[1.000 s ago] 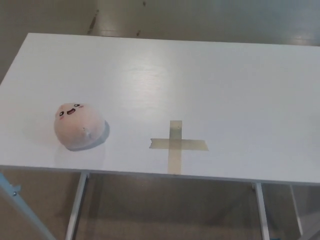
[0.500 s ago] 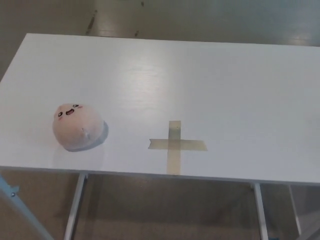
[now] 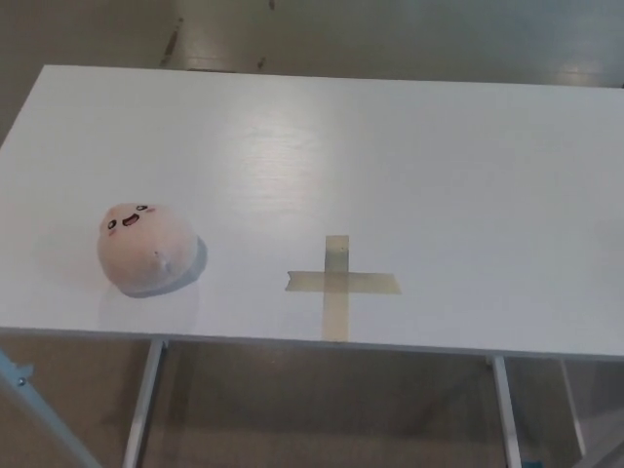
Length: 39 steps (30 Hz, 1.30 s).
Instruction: Use the left hand to take the pink dumpling toy on a person's hand and put it on the desk.
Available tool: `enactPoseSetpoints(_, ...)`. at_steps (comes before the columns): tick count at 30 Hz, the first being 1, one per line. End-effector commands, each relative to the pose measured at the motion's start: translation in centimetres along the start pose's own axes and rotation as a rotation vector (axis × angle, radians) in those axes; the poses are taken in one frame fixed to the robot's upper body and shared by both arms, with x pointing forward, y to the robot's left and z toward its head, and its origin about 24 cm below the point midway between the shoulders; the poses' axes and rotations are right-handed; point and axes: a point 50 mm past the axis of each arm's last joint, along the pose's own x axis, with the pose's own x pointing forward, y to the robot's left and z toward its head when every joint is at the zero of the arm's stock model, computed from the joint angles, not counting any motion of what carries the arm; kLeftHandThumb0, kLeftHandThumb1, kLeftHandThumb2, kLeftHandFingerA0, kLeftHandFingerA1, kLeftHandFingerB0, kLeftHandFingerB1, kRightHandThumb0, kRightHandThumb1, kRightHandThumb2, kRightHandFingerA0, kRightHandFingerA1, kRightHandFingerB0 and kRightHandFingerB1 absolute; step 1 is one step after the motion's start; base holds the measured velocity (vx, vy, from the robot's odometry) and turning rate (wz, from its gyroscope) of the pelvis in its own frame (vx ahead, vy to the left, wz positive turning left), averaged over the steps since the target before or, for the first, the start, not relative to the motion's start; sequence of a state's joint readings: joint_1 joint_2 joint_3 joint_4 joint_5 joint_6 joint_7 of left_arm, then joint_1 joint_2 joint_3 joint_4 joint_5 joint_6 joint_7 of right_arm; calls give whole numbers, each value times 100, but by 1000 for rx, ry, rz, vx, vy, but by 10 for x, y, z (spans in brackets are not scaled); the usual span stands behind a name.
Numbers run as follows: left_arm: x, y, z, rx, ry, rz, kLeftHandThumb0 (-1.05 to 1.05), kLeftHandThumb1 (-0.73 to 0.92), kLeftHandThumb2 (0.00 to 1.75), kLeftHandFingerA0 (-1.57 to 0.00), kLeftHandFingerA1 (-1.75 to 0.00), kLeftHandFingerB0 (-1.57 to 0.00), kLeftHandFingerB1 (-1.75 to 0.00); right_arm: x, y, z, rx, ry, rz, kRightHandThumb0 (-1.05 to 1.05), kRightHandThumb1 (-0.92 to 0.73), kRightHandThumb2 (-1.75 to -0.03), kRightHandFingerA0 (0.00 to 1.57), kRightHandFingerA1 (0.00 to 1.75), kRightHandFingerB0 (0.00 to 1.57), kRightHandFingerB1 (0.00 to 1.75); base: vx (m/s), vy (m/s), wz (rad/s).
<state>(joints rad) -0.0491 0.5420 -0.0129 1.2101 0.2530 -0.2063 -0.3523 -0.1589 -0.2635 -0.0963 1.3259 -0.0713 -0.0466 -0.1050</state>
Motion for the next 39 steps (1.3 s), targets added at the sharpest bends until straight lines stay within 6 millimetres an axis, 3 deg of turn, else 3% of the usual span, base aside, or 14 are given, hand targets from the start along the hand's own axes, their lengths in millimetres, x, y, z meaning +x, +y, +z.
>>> enactPoseSetpoints(1, 1, -2, -10, 6, 60, 79, -71, 91, 68, -37, -33, -23, -28, -1, -2, -8, 1, 0, -9, -27, -72, -62, 61, 43, 57, 43, 0, 0, 0)
enactPoseSetpoints(18, 0, -6, -17, 4, 91, 73, -70, 91, 68, -37, -33, -23, -29, -2, -2, -15, -14, 16, -9, -27, -72, -62, 63, 44, 56, 42, 0, 0, 0)
enactPoseSetpoints(23, -7, -30, -47, 6, 141, 27, -70, 91, 68, -38, -33, -23, -28, -9, -9, -46, -59, 66, -11, -27, -72, -62, 63, 44, 57, 42, 0, 0, 0)
enactPoseSetpoints(29, -10, -34, -52, 9, 126, 9, -70, 92, 67, -38, -34, -22, -29, -11, -12, -53, -87, 73, -19, -27, -72, -61, 63, 44, 58, 43, 0, 0, 0)
enactPoseSetpoints(39, -8, -23, -44, -5, 110, 36, -69, 92, 70, -38, -34, -21, -29, -8, -8, -41, -52, 48, -9, -29, -72, -61, 63, 43, 58, 42, 0, 0, 0)
